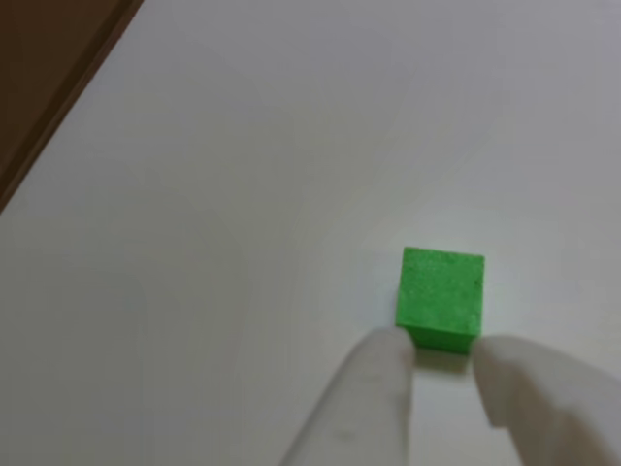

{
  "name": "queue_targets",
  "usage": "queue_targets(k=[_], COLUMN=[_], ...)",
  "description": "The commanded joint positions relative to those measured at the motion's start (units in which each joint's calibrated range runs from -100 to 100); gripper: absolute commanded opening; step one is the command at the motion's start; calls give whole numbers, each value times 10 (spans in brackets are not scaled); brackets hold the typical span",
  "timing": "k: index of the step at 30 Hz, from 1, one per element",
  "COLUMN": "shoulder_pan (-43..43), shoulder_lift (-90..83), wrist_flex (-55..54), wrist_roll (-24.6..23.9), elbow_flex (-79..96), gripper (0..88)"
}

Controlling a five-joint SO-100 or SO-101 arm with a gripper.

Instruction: Pick up green cube and drop it in the blue box

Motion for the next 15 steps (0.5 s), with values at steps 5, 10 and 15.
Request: queue_targets(k=[5, 10, 15], shoulder_pan=[-1, -1, 2], shoulder_lift=[87, 145, 163], wrist_flex=[-7, -7, -7], wrist_roll=[-35, -35, -31], elbow_flex=[-111, -161, -173], gripper=[24, 23, 23])
